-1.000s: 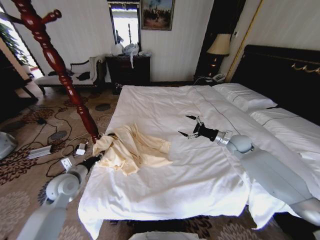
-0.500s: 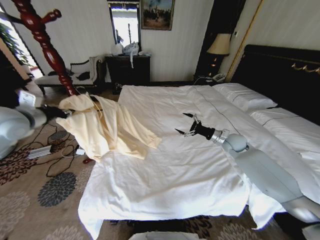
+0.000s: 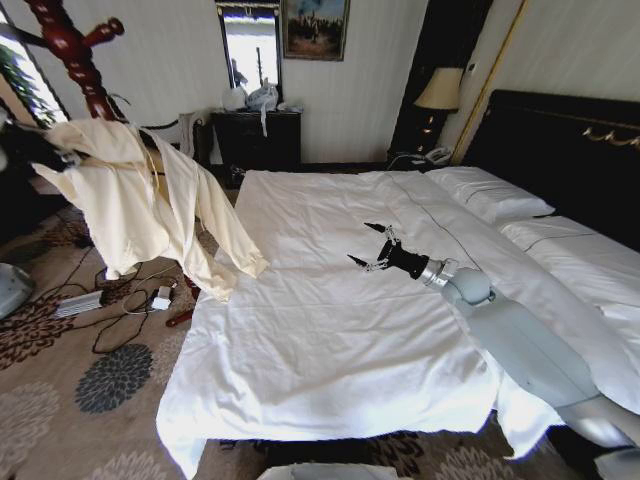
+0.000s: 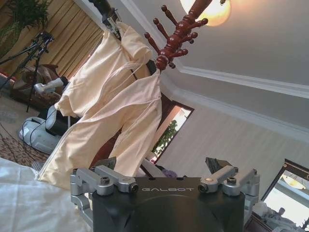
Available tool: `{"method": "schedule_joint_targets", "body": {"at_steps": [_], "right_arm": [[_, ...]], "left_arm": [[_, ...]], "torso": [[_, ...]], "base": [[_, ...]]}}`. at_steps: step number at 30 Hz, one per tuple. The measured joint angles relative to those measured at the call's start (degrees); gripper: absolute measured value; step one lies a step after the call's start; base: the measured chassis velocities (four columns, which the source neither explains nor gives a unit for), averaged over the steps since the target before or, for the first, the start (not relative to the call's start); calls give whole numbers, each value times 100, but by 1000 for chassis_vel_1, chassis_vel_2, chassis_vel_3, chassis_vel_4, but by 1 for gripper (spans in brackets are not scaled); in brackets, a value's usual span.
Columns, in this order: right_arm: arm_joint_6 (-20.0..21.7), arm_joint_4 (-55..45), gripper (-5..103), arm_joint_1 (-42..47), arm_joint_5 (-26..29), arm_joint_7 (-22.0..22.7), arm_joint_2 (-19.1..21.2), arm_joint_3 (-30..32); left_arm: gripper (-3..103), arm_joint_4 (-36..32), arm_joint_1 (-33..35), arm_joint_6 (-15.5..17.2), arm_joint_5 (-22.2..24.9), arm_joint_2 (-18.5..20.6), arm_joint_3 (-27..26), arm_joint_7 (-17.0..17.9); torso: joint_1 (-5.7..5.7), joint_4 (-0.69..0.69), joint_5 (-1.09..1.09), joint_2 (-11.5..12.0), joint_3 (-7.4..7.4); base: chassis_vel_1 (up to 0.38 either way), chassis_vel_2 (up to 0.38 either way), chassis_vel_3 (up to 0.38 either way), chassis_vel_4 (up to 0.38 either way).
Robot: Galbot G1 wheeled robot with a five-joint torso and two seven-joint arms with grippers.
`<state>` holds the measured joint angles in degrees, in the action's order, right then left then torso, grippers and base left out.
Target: Pick up the clothes from the bed and hang them on the clothes hanger.
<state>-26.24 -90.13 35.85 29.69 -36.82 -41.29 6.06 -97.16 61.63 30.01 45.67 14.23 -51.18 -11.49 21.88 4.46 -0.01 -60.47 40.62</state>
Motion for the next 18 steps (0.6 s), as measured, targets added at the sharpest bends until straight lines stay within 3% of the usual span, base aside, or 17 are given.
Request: {"method": "schedule_joint_targets", "body": {"at_steps": [2,9,11,14,18], "right_arm": [[-7,-9,100,12,0,0,-8,29],[-86,-124,100,216,-2,-24,-26,354],[-106,-131,100,245,-3,-32,-21,394],[-171,-147,100,354,-2,-88,29,555],[-241,-135,100,446,-2,-159,78,686]], "left_arm": [[26,95,99,-51,-67,160,-153,-78],[26,673,1128,-177,-171,1106,-1556,-328],[26,739,1238,-162,-171,1184,-1693,-332],[26,994,1612,44,-178,1398,-2121,-323],[26,1132,1715,328,-201,1411,-2217,-141]], "torso": [[0,0,0,0,0],[0,3,4,0,0],[0,4,5,0,0],[0,2,3,0,0],[0,1,1,0,0]], "base": [[0,0,0,0],[0,0,0,0],[0,0,0,0],[0,0,0,0],[0,0,0,0]]}}
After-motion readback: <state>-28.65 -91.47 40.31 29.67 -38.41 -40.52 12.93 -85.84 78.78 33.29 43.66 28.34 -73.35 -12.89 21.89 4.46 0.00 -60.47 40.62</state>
